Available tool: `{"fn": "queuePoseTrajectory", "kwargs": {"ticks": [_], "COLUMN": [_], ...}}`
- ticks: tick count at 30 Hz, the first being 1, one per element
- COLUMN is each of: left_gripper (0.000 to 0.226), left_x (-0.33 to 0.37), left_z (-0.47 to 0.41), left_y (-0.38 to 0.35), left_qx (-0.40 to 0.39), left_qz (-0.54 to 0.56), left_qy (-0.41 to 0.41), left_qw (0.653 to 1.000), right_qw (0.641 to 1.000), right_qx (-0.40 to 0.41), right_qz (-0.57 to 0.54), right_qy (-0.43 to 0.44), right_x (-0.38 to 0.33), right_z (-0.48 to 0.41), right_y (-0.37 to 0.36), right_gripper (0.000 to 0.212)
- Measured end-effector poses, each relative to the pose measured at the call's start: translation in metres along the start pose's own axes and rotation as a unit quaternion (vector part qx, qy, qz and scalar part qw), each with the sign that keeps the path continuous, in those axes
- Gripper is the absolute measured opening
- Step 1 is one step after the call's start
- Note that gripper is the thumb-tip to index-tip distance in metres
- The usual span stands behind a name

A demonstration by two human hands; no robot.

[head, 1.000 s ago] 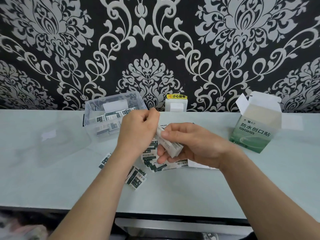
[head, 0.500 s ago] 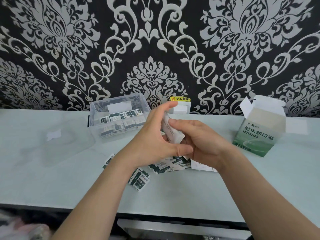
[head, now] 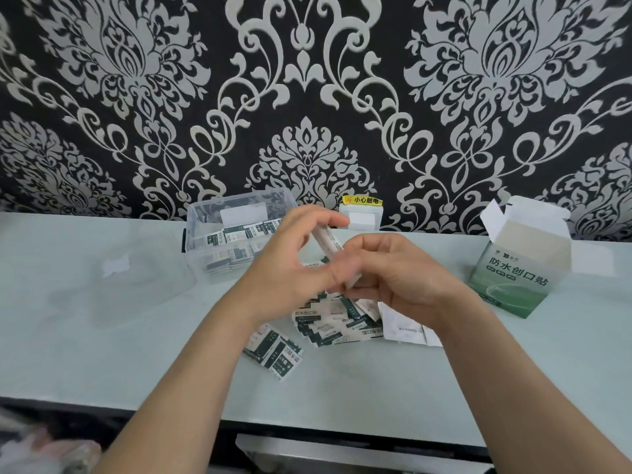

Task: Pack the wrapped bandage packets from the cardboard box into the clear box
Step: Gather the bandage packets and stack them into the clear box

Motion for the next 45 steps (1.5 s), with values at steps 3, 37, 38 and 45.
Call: {"fn": "queuePoseTrajectory", "kwargs": {"ticks": [3, 37, 38, 45], "left_gripper": [0.028, 0.022, 0.023, 0.017], "left_x": [-0.005, -0.120, -0.122, -0.113], "left_z": [-0.004, -0.070, -0.070, -0.067], "left_y": [0.027, 0.165, 0.164, 0.163], "left_qx": [0.117, 0.053, 0.041, 0.028], "left_qz": [0.053, -0.318, -0.318, -0.364], "left_qy": [0.045, 0.176, 0.175, 0.126], "left_qw": [0.991, 0.930, 0.931, 0.922], "right_qw": [0.990, 0.829, 0.827, 0.792], "right_qx": [0.067, 0.047, 0.050, 0.063], "right_qz": [0.110, 0.558, 0.560, 0.605], "right_qy": [0.061, 0.006, 0.015, 0.052], "right_x": [-0.010, -0.020, -0.020, -0.017], "right_z": [-0.003, -0.168, -0.169, -0.175], "right_y": [-0.005, -0.155, -0.158, -0.163], "right_gripper": [0.016, 0.010, 0.014, 0.028]}}
Point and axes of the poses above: each hand's wrist, its own z-axis away from the middle knuckle, its own y-axis out of the back of the hand, x = y × z, the point moved 6 cm from there along -z, towards the middle knuckle, and after that the axes turned 9 degrees about x, right-handed, at the moved point
